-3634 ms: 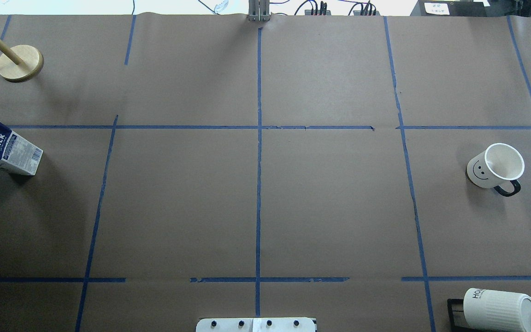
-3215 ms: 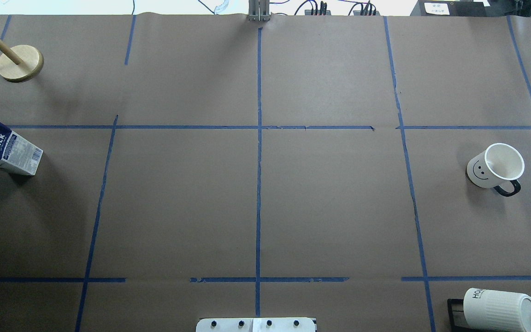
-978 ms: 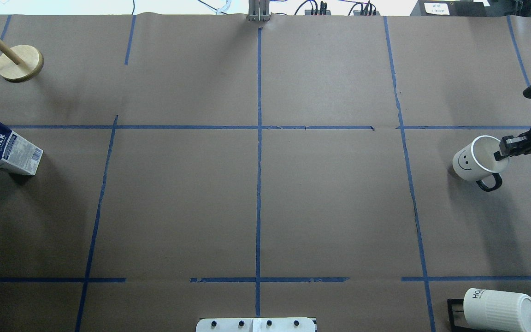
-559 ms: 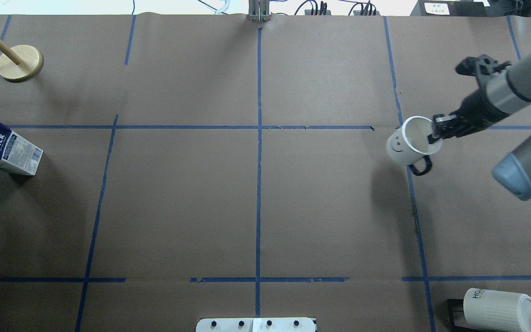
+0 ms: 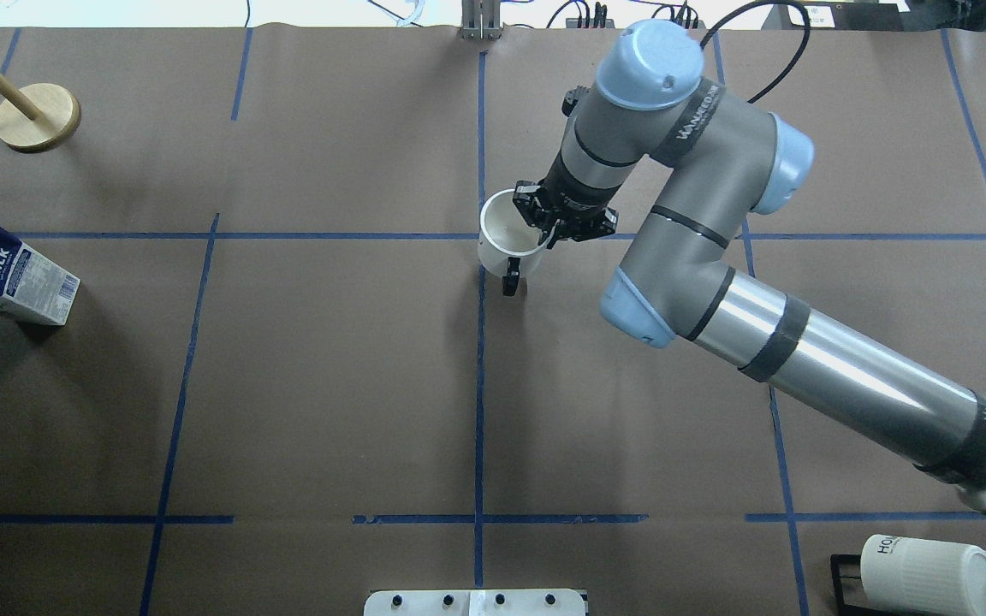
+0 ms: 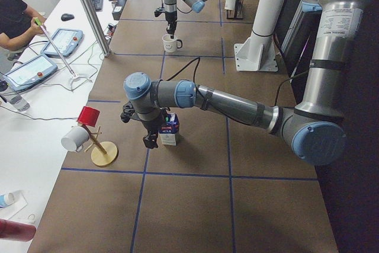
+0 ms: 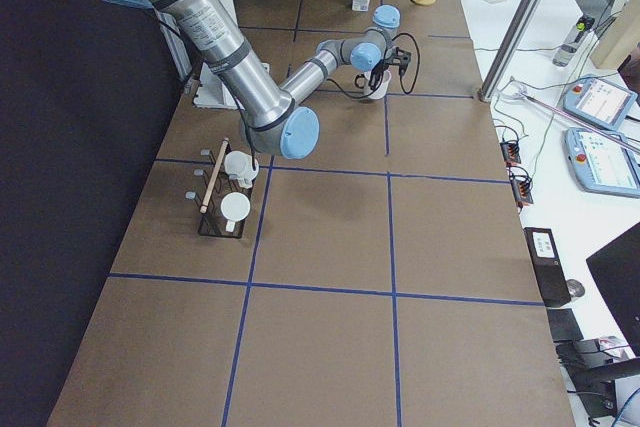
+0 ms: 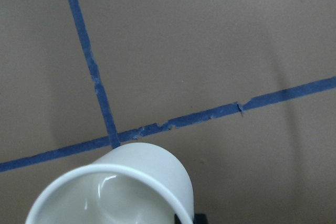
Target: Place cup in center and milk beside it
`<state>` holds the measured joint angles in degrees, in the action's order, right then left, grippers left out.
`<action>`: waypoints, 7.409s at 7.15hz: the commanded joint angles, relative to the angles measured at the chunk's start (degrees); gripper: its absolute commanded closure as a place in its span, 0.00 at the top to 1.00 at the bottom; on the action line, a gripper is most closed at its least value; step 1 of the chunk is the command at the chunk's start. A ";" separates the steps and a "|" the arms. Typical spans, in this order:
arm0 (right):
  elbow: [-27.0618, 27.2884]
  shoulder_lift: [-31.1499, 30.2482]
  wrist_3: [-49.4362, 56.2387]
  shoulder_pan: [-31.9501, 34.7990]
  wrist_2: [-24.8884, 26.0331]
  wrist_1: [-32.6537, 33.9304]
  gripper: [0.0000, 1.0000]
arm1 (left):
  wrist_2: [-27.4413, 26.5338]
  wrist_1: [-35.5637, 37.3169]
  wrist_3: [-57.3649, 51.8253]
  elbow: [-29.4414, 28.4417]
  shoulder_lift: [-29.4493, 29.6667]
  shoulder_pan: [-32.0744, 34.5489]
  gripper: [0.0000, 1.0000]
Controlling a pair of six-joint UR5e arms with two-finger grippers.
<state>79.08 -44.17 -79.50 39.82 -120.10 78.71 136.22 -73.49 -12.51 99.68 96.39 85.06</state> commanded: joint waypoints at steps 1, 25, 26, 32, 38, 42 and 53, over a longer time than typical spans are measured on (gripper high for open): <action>-1.64 0.93 -0.57 -1.41 1.18 -0.58 0.99 | 0.71 0.10 0.03 0.95 0.03 -0.07 1.00; 16.64 -30.01 29.84 26.10 -17.28 0.39 1.00 | -6.49 -14.13 63.56 -24.44 49.67 -42.17 0.00; 16.64 -30.01 29.75 26.01 -17.28 0.30 1.00 | -6.40 -14.22 65.05 -24.45 50.21 -42.17 0.07; 16.72 -30.01 29.66 26.01 -17.36 0.39 1.00 | -8.77 -13.61 66.74 -19.64 49.69 -41.38 1.00; 13.31 -35.17 48.49 39.24 -18.16 1.44 1.00 | -5.29 -13.26 32.67 9.13 11.52 -18.50 1.00; 6.01 -35.54 90.03 54.28 -17.63 17.92 1.00 | -0.45 -13.79 -12.28 -15.07 5.82 5.51 1.00; 6.88 -37.39 93.47 55.28 -17.98 18.41 1.00 | -0.42 -2.57 -5.68 -13.48 7.76 7.84 1.00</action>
<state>85.70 -81.59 14.06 95.16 -137.97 97.05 135.79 -79.66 -18.23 84.82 103.44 92.96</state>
